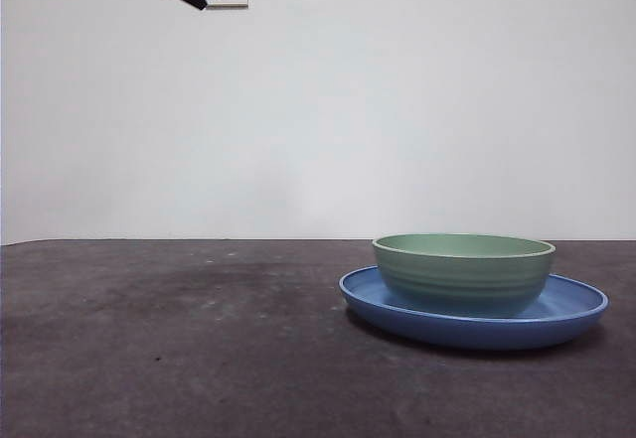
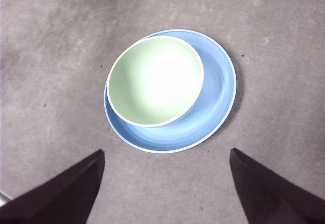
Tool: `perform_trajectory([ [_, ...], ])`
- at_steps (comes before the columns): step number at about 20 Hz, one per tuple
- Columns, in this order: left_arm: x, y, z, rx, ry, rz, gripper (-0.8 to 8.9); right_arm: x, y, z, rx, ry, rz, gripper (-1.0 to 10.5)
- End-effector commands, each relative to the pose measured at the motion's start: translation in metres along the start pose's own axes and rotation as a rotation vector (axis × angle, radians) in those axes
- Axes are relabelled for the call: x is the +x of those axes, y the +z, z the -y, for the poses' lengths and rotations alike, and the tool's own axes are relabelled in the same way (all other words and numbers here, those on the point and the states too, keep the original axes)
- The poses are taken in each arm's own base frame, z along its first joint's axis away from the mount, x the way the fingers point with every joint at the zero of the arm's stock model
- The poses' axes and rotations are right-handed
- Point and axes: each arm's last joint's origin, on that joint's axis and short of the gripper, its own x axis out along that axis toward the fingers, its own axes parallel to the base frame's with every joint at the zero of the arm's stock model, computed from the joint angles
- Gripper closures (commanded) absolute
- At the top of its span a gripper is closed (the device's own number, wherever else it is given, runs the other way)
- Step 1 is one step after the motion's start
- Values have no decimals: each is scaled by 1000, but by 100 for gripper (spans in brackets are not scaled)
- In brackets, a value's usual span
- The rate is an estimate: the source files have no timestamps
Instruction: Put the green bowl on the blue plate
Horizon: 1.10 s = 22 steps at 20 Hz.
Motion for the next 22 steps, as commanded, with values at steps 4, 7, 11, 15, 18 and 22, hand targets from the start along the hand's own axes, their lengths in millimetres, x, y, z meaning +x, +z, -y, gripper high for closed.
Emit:
perform_trajectory([
  [4, 1, -66, 0, -13, -115, -75, 566, 0, 5, 0, 13, -1, 1, 556],
  [7, -3, -88, -1, -33, -113, -100, 566, 4, 6, 1, 20, 0, -15, 556],
  [11, -10, -88, 2, -23, -116, -73, 566, 9, 8, 3, 33, 1, -37, 556],
  [15, -10, -88, 2, -26, -116, -73, 566, 17, 10, 7, 87, -38, -69, 557],
  [18, -10, -88, 2, -25, -116, -72, 566, 37, 17, 18, 113, -107, -127, 557],
  [22, -10, -88, 2, -26, -116, -73, 566, 79, 29, 41, 157, -122, -187, 576],
])
